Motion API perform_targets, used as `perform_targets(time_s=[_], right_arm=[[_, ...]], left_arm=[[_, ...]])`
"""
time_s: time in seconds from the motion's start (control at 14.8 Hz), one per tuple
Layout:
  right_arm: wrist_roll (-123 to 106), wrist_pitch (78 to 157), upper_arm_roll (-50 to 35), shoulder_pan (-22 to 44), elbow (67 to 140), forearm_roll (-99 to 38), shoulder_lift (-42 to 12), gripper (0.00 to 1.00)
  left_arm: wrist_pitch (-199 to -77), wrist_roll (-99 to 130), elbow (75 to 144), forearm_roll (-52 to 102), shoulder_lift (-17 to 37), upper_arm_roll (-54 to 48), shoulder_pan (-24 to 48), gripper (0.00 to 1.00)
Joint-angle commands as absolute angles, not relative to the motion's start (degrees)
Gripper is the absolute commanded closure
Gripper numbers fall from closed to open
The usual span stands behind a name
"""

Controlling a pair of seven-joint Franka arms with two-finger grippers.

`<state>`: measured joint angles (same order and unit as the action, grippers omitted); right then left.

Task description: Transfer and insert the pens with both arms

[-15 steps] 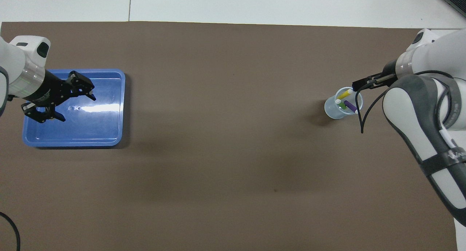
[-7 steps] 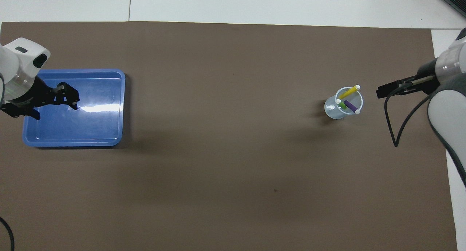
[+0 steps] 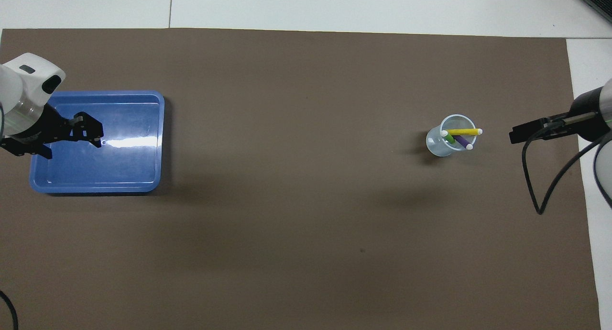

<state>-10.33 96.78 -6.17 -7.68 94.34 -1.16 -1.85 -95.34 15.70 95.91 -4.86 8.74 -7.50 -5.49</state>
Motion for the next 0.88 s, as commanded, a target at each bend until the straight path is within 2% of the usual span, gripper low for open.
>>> perform_targets(time_s=[0.0, 0.4, 0.61, 0.81], right_arm=[[-9.05, 95.11, -6.68, -8.09, 94.92, 0.44, -1.41, 0.00], [-7.47, 92.81, -6.85, -7.56, 92.11, 2.11, -3.43, 0.00], [-7.38, 92.64, -6.86, -7.56, 92.28, 2.02, -3.34, 0.00], [-7.38, 92.46, -6.86, -7.38, 92.55, 2.02, -3.16, 0.00]], left_arm=[[-97.03, 14.24, 96.95, -0.98, 5.27, -7.38, -5.98, 0.00], [-93.17, 7.14, 97.91, -0.44, -0.87, -7.29, -5.45, 0.00], [-94.56, 4.92, 102.29, -0.44, -2.98, -7.38, -5.36, 0.00], [-94.92, 4.92, 102.30, 0.17, -2.99, -7.38, -4.92, 0.00]])
